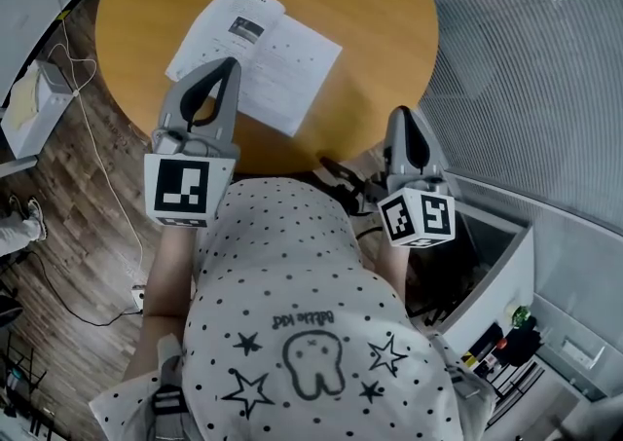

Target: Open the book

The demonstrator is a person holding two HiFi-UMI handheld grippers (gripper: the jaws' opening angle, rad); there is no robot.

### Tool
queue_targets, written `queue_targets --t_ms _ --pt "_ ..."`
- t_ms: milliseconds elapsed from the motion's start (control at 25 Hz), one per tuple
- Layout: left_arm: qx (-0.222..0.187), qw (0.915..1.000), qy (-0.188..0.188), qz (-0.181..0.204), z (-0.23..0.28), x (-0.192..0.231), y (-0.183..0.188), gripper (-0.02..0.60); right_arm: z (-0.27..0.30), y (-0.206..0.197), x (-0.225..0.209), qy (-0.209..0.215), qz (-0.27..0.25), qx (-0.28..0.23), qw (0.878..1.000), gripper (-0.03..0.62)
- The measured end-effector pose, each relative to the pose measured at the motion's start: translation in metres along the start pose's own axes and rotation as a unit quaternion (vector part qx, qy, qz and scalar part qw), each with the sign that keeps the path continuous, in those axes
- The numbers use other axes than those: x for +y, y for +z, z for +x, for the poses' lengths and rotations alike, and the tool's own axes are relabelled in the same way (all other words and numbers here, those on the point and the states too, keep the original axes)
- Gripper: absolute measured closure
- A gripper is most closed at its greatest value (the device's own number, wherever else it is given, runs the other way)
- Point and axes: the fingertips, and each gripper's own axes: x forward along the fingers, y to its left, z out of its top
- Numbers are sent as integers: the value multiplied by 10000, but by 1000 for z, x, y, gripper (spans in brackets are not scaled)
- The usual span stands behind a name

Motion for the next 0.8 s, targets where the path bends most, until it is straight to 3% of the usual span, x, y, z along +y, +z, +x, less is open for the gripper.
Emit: queue_targets --t_ms 400,800 --pt "180 9989 -427 -80 -22 -27 -17 572 -11 -10 1 -10 60 9 10000 589" --pt "199 9991 -335 -171 -28 -24 -27 572 -26 -8 7 24 -100 63 9999 589"
